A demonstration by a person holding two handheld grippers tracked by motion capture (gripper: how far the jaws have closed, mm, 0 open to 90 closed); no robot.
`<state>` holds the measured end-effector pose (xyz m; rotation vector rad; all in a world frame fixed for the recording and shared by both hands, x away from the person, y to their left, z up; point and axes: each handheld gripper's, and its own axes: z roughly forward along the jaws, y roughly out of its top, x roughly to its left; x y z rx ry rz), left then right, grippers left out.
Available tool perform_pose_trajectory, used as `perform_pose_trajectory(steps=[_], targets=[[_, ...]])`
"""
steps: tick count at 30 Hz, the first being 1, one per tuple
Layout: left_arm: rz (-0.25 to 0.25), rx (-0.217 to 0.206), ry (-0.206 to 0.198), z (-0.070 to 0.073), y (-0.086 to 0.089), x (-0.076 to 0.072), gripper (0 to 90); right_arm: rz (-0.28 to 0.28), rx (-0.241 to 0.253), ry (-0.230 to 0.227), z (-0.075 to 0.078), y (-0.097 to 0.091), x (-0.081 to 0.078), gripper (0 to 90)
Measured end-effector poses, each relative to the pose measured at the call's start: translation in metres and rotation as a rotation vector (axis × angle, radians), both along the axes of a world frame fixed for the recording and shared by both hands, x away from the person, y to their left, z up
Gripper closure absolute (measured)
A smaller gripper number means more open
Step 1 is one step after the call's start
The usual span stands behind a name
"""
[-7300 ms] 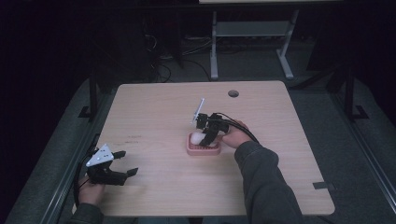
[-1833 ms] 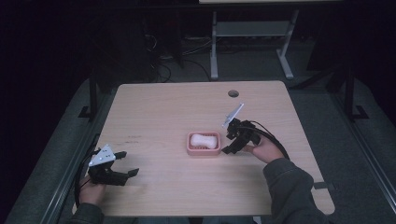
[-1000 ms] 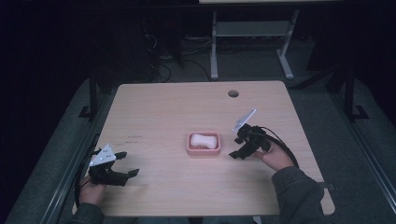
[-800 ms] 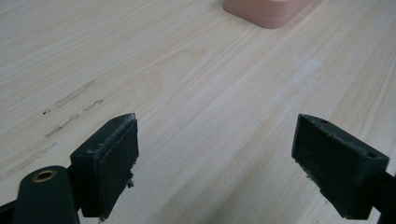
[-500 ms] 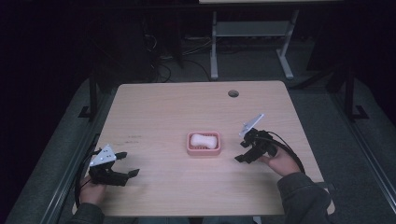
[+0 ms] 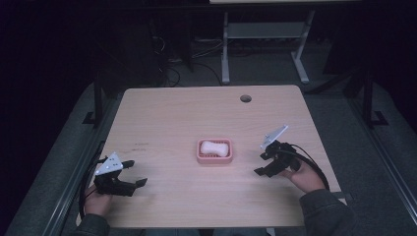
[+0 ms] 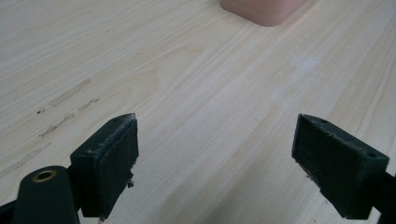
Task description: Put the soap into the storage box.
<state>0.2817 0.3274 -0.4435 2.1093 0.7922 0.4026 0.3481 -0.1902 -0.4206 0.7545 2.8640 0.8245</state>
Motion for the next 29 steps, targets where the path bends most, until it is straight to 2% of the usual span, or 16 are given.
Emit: perform_pose_trajectory(steps=[2,4,6,9,16,22,29], targets=[[0.0,0.0,0.0,0.0,0.0,0.0,13.9,-0.016,0.007,0.011,-0.002,-0.004,-0.003,32.7],[-0.001,0.001,0.001,0.0,0.0,0.0,13.9,-0.013,0.01,-0.001,-0.004,-0.007,-0.005,32.7],[-0.005,0.006,0.002,0.0,0.0,0.0,13.9,-0.026,0.014,0.011,-0.006,-0.01,-0.008,32.7],[-0.002,-0.007,0.003,-0.001,-0.001,-0.001,13.9,-0.032,0.026,0.003,-0.008,-0.014,-0.013,32.7],[-0.003,-0.005,0.004,-0.001,-0.001,-0.001,13.9,-0.05,0.042,-0.002,-0.013,-0.023,-0.025,32.7],[-0.006,0.0,0.005,-0.001,-0.001,0.0,13.9,-0.075,0.062,-0.005,-0.017,-0.032,-0.041,32.6],[-0.006,0.002,0.008,-0.001,-0.002,-0.001,13.9,-0.112,0.088,-0.044,-0.022,-0.043,-0.064,30.5]])
